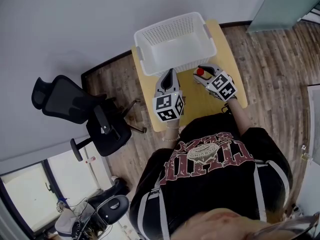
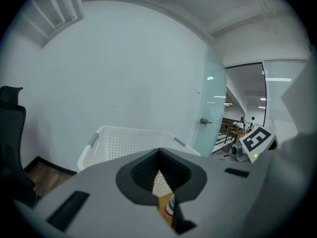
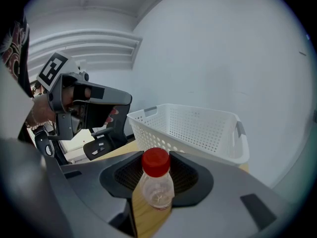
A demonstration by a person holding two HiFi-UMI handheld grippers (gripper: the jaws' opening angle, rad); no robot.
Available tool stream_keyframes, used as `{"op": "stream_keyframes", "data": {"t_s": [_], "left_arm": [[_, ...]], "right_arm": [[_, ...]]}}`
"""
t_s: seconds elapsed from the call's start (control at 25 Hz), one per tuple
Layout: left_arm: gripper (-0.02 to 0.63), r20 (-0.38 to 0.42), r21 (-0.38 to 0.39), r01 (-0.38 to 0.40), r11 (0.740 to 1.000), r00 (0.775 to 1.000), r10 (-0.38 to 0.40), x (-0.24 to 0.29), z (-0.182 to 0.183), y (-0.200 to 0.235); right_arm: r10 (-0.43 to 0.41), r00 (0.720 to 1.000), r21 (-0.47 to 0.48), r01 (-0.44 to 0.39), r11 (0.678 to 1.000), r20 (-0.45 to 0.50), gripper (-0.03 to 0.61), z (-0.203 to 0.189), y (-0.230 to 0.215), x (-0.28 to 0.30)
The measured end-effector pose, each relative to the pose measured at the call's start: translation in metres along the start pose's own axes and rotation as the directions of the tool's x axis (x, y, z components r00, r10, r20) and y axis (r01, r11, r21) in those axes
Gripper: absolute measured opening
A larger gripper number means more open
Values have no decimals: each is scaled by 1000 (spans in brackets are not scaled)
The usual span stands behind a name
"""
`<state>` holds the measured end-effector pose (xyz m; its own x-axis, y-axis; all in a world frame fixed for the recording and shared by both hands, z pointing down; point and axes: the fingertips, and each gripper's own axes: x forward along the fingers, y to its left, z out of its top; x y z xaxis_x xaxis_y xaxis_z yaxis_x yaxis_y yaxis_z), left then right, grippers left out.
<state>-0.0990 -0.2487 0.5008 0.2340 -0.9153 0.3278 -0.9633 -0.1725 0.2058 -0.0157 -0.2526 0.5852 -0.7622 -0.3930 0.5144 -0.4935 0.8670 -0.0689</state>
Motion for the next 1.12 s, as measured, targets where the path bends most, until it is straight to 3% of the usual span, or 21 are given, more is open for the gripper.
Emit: {"op": "stream_keyframes", "data": {"t_s": [0.68,1.12], "left_arm": [[48,7,2,15,1000,1000,-15,-7,-1,-3],[48,41,0,41,999,998,-41,-11,8,-10]], "right_arm": [[-29,999,42,27,999,32,170,0,4,-8],[-47,982,117,25,993,185,170,43,2,-32]]}}
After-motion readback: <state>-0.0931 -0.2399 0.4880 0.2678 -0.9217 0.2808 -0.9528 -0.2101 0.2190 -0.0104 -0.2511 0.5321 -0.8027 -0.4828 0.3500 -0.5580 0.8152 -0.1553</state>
